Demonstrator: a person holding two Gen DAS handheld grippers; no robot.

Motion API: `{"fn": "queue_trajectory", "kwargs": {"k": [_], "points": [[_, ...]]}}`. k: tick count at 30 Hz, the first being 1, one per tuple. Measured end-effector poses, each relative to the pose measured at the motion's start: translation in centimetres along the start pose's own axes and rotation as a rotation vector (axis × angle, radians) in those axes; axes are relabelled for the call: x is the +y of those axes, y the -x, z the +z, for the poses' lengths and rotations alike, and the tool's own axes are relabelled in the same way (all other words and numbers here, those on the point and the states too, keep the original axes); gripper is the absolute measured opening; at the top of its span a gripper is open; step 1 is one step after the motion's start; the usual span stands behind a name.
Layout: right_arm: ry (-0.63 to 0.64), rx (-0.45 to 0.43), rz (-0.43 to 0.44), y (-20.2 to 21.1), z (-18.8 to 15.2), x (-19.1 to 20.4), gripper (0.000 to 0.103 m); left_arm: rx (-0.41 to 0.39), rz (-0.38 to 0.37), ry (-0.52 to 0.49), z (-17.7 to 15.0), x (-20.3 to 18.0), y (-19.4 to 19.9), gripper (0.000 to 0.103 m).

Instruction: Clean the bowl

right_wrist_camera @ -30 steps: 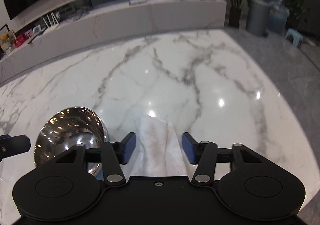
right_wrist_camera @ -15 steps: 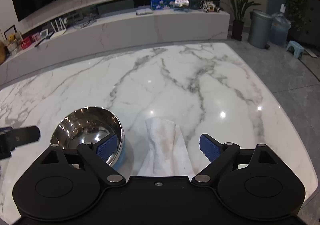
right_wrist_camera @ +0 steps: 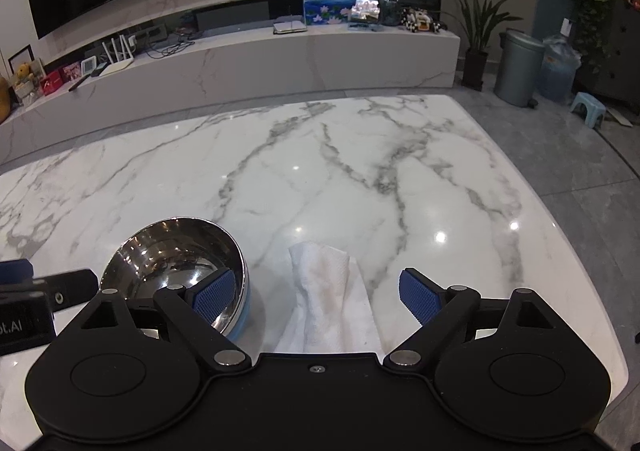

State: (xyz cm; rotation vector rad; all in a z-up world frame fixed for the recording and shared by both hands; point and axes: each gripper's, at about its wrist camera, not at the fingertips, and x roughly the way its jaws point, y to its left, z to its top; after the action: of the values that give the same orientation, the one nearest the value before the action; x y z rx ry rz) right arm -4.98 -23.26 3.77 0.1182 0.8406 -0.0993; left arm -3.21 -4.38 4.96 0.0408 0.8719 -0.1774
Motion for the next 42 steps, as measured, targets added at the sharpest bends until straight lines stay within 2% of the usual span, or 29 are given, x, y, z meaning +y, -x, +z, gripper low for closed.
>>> {"fn": "queue_trajectory", "kwargs": {"k": [11,24,35,42], "points": [[-0.013,0.028,0.006,-0.3,-0.1,-0.1,0.088,0.059,0.006,-0.016,-0.4,0.0,-0.5,0.079],[-0.011,0.047,0.008,-0.3,-0.4,0.2,0.088,0.084,0.008,-0.027,-0.6,-0.3,-1.1,0.079],[-0.051,0.118,0.042,-1.3,-0.5,-0.6,0.088,0.094,0.008,-0.032,-0.7,-0.5,-1.6,0.079],[-0.054,0.127,0.048,-1.3,-0.6,-0.4,0.088,0.096,0.008,-0.035,-0.7,-0.5,-1.8,0.079]]}}
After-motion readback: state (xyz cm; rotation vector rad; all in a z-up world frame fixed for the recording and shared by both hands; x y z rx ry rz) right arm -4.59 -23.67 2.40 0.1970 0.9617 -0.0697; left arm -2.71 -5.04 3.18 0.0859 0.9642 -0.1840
